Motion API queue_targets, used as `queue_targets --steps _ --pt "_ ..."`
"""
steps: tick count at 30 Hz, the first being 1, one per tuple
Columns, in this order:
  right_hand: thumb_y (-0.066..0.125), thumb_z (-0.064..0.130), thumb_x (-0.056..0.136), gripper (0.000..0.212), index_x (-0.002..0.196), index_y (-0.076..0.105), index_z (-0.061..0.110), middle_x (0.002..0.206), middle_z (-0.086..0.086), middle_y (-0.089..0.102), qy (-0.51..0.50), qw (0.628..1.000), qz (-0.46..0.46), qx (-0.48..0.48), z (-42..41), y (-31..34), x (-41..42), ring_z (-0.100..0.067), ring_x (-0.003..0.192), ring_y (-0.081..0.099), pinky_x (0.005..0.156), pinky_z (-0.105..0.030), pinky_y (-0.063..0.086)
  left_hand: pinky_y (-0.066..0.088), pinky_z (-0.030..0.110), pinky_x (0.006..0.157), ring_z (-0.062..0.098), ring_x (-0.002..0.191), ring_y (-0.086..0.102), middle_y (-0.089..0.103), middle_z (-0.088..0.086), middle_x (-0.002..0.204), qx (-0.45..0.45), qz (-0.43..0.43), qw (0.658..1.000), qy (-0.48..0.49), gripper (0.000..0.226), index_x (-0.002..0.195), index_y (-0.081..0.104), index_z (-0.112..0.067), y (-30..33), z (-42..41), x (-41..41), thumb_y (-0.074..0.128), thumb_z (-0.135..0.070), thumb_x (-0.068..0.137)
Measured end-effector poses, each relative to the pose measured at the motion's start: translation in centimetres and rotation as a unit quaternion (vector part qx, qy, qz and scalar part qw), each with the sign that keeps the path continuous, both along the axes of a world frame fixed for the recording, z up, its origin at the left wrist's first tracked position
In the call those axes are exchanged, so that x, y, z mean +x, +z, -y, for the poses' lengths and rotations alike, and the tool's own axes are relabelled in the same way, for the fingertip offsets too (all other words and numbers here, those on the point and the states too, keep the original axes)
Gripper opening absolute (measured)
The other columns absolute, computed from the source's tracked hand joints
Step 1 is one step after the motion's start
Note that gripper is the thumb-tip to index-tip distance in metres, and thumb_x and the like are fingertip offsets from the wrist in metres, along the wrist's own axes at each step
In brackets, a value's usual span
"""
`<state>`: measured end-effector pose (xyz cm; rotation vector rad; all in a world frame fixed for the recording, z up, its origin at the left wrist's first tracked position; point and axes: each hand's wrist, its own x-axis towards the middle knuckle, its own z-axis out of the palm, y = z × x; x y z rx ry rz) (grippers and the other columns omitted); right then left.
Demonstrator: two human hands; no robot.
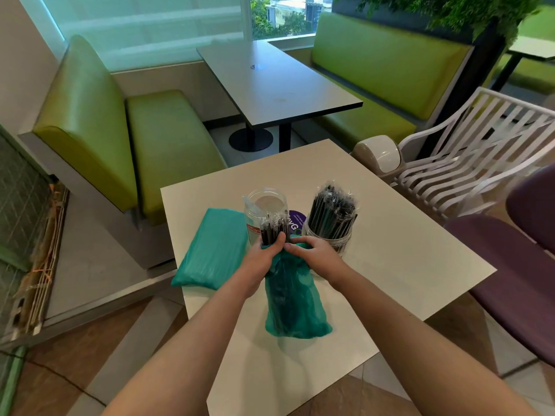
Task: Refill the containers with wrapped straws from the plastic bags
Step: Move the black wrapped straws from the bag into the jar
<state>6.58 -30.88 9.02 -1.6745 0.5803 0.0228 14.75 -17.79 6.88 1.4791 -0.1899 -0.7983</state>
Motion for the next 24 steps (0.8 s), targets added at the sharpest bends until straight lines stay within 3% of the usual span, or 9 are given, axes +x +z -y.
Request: queue_targets --steps 2,7,9,13,20,22,24 --pt "0.073 0.039 0.084 0.043 0.12 0.063 0.018 0.114 -0.003 0.068 -0.008 1.0 -0.002 0.011 0.03 -0.21 0.06 -0.016 0.102 0.065 0.089 -0.03 0.053 0.05 0.044 0.1 0.023 0.109 0.067 0.071 0.005 0.117 -0.007 -0.016 1.0 -0.001 0.029 0.116 0.063 -0.026 -0.07 0.06 0.21 0.064 -0.039 0.091" --pt "0.075 0.033 0.082 0.039 0.113 0.06 0.014 0.103 -0.004 0.069 -0.009 0.999 -0.018 0.038 0.27 -0.19 0.03 -0.016 0.088 0.066 0.076 -0.031 0.05 0.05 0.045 0.1 0.022 0.109 0.067 0.071 0.003 0.117 -0.007 -0.012 1.0 -0.004 0.025 0.113 0.063 -0.03 -0.2 0.07 0.41 0.067 -0.038 0.09" --pt "0.074 0.034 0.083 0.039 0.115 0.06 0.016 0.105 -0.004 0.07 -0.008 0.999 -0.017 0.042 0.33 -0.23 0.01 -0.017 0.091 0.067 0.077 -0.033 0.051 0.05 0.045 0.1 0.022 0.108 0.067 0.071 0.002 0.116 -0.006 -0.013 1.0 -0.002 0.023 0.11 0.063 -0.031 -0.31 0.16 0.43 0.069 -0.037 0.088" --pt "0.069 0.039 0.086 0.038 0.12 0.064 0.024 0.107 0.0 0.072 0.017 0.998 -0.025 0.053 0.4 0.23 -0.26 -0.014 0.092 0.069 0.069 -0.026 0.051 0.05 0.046 0.1 0.024 0.107 0.068 0.072 0.005 0.114 -0.013 -0.022 1.0 -0.014 0.045 0.12 0.063 -0.023 -0.46 0.1 0.64 0.076 -0.041 0.081" --pt "0.059 0.028 0.09 0.017 0.1 0.067 0.016 0.097 -0.005 0.071 -0.016 0.997 -0.05 0.051 0.58 0.37 -0.06 -0.018 0.082 0.066 0.067 -0.025 0.05 0.048 0.044 0.103 0.02 0.111 0.066 0.072 -0.001 0.116 0.031 -0.001 0.999 -0.04 0.072 0.124 0.063 -0.027 -0.48 0.33 0.22 0.077 -0.066 0.065" --pt "0.057 0.026 0.091 0.01 0.09 0.064 0.019 0.092 -0.003 0.068 -0.034 0.997 -0.055 0.028 0.7 0.36 -0.06 -0.017 0.08 0.062 0.07 -0.028 0.046 0.049 0.043 0.102 0.019 0.109 0.067 0.072 -0.001 0.114 0.045 0.012 0.998 -0.042 0.065 0.122 0.063 -0.026 -0.42 0.36 0.1 0.075 -0.063 0.07" --pt "0.056 0.024 0.095 0.008 0.096 0.063 0.02 0.097 -0.003 0.068 -0.03 0.998 -0.047 0.032 0.82 0.22 -0.15 -0.014 0.083 0.062 0.072 -0.025 0.048 0.049 0.044 0.102 0.02 0.108 0.067 0.071 0.001 0.114 0.058 0.015 0.998 -0.033 0.05 0.121 0.062 -0.024 -0.42 0.36 0.09 0.071 -0.052 0.081"
